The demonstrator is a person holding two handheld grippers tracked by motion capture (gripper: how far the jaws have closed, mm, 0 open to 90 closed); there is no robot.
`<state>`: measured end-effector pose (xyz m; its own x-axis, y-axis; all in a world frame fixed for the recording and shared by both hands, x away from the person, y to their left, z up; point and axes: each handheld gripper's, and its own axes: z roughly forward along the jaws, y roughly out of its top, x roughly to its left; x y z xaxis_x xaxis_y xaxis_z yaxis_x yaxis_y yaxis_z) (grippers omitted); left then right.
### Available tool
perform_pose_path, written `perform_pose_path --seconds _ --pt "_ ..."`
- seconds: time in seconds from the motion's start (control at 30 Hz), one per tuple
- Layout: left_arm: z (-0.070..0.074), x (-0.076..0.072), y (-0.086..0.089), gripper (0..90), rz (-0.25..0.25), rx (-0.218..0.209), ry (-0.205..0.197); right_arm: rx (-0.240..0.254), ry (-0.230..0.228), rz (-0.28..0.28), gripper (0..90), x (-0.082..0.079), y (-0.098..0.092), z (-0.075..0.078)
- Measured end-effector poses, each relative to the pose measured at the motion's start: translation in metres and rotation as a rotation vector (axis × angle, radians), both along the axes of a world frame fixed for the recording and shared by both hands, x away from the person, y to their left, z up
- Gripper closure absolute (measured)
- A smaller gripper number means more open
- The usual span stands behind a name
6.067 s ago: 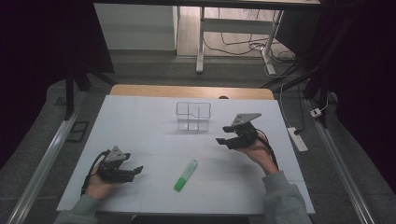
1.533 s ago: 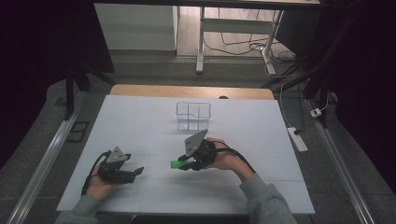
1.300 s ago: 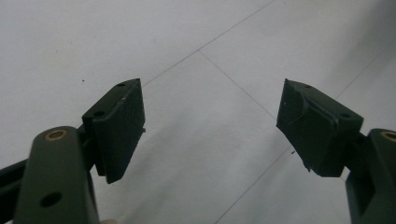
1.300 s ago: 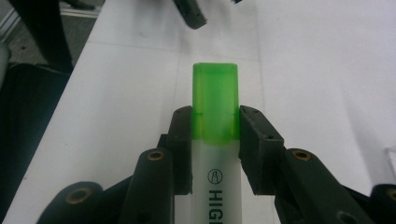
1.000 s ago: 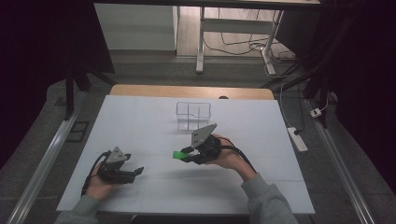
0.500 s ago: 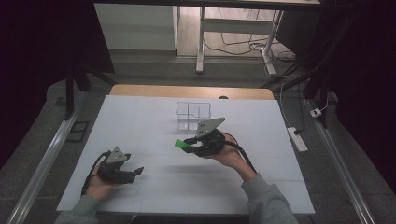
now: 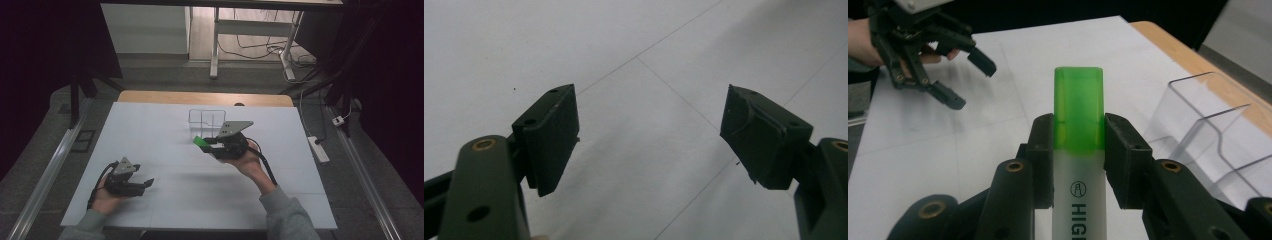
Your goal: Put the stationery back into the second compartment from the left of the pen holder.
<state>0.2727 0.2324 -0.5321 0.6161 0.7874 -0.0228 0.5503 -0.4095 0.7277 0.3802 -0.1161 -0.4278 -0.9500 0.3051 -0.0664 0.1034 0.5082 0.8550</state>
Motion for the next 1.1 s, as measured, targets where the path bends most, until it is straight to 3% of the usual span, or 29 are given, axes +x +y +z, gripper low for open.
perform_pose_path --seconds 0.37,0.63,1.1 --pt "0.000 0.000 0.000 23.6 0.001 -0.004 0.000 0.068 -0.023 -0.098 65.7 0.001 -0.009 0.011" --pt "0.001 0.000 -0.002 23.5 0.001 -0.009 -0.002 0.105 -0.042 -0.130 65.7 0.003 -0.012 0.018" --pt "0.001 0.000 -0.002 23.5 -0.006 -0.008 -0.002 0.221 -0.052 -0.219 65.8 0.019 -0.018 0.030"
